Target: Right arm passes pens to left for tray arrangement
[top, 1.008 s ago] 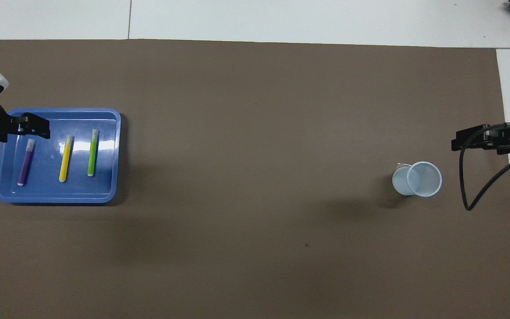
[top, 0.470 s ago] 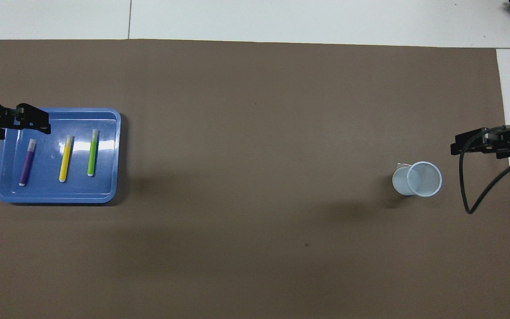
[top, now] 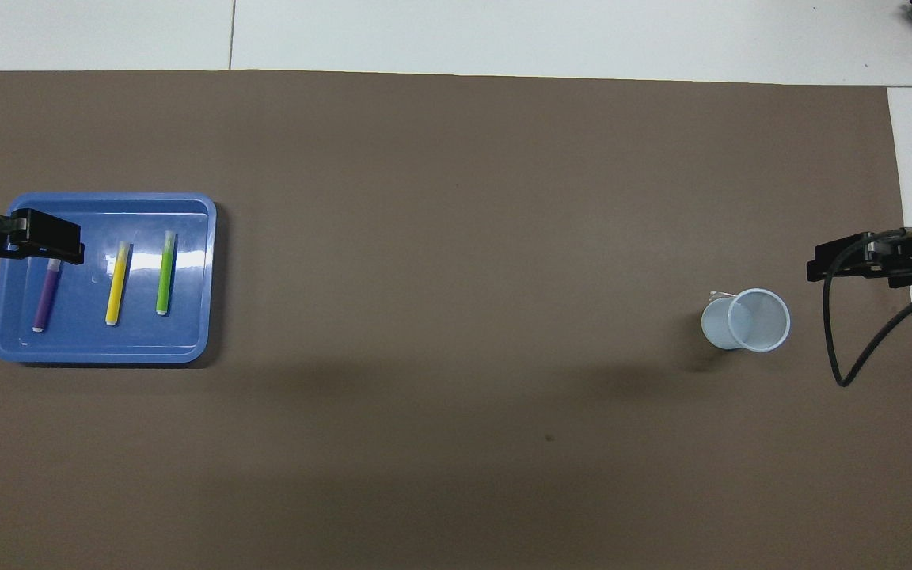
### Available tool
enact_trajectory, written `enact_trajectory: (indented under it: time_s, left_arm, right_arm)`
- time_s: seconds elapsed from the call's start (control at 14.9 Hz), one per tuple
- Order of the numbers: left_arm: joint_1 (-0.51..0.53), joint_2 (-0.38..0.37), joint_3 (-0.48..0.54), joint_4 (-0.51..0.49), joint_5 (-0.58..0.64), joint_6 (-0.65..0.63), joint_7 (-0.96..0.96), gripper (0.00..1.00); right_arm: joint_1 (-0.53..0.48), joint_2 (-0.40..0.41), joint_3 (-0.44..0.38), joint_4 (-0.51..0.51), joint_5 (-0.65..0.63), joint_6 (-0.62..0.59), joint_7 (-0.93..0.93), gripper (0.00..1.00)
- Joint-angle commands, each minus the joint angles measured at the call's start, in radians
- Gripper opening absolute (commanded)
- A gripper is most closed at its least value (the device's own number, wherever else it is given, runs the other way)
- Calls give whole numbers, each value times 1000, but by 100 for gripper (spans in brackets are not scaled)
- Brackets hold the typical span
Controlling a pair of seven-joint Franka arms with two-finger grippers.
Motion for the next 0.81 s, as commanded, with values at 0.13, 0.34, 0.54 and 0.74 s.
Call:
enact_trajectory:
  time_s: [0.13, 0.34, 0.54, 0.74]
  left_arm:
    - [-111, -40, 118, 7, -6, -54, -6, 100]
    - [-115, -51, 118, -33, -4, -21, -7, 100]
    - [-117, -49, 118, -28, -7, -22, -7, 100]
    - [-115, -49, 119, -27, -13, -31, -7, 100]
  right_arm:
    - [2, -20, 0, -17, -2, 3, -1, 100]
    - [2, -20, 0, -17, -2, 3, -1, 100]
    - [2, -20, 0, -17, -2, 3, -1, 100]
    - [2, -20, 0, -17, -2, 3, -1, 100]
